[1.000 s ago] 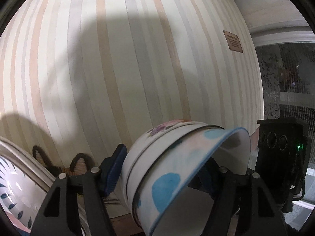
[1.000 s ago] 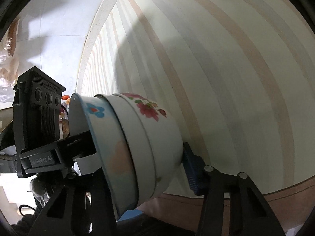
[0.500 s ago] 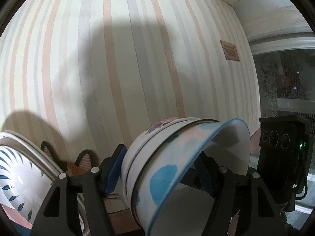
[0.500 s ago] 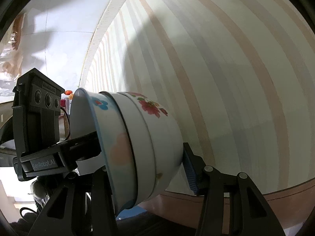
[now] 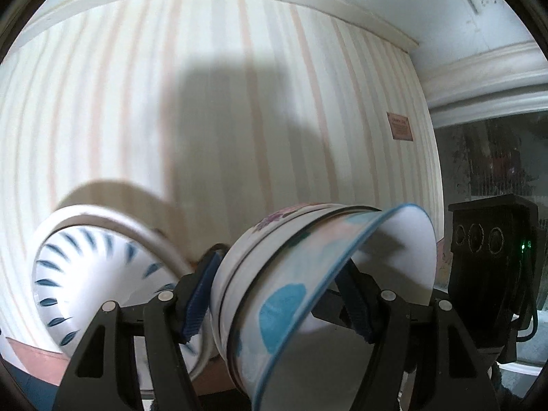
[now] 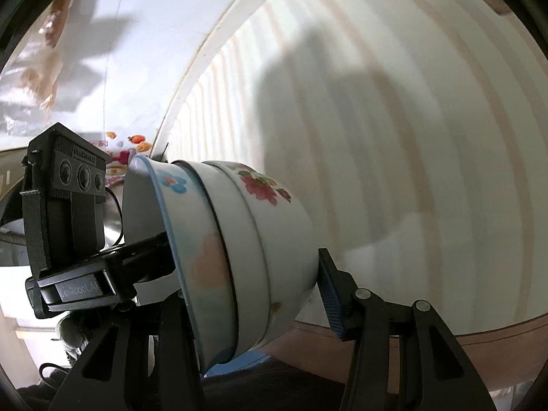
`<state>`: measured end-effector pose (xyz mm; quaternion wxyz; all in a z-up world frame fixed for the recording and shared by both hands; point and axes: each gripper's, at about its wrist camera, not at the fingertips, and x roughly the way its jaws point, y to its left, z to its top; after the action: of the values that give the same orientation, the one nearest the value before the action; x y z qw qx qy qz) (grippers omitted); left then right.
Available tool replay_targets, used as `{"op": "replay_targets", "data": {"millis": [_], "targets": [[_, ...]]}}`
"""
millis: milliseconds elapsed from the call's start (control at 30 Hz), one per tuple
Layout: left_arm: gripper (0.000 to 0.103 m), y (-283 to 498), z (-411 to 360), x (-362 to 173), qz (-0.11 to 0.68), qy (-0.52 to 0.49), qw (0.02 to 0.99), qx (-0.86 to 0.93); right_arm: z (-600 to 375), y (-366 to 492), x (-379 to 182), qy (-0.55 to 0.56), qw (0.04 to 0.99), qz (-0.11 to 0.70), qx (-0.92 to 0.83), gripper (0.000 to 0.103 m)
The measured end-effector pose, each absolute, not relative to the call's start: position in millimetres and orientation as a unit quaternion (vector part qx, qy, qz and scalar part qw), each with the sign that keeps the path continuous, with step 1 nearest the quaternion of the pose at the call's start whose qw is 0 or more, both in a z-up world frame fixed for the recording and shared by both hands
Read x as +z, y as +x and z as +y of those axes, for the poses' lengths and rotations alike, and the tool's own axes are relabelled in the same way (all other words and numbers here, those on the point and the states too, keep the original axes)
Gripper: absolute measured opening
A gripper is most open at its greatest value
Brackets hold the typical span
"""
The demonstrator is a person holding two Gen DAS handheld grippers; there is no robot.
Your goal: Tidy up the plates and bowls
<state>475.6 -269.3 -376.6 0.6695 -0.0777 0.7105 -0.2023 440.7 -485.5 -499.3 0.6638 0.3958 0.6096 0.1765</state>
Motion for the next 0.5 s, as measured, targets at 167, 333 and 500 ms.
{"op": "replay_targets", "data": {"millis": [167,333,500], "targets": [[0.066,470.9,-232.6,-367.7,0.707,-0.088,0.676,-0.187,-446.5,446.2,-486.4,0.386,0.663,0.612,0.194,0.051],[0.066,464.8,-202.0,-370.3,0.708,-0.094,0.678,-0.174,-406.6,446.9,-484.5,0.38,0.658,0.616,0.207,0.051],[0.066,458.9,-170.2,-378.6,0.711,-0.109,0.676,-0.158,-367.0,448.2,-493.4,0.374,0.646,0.628,0.221,0.051]]}}
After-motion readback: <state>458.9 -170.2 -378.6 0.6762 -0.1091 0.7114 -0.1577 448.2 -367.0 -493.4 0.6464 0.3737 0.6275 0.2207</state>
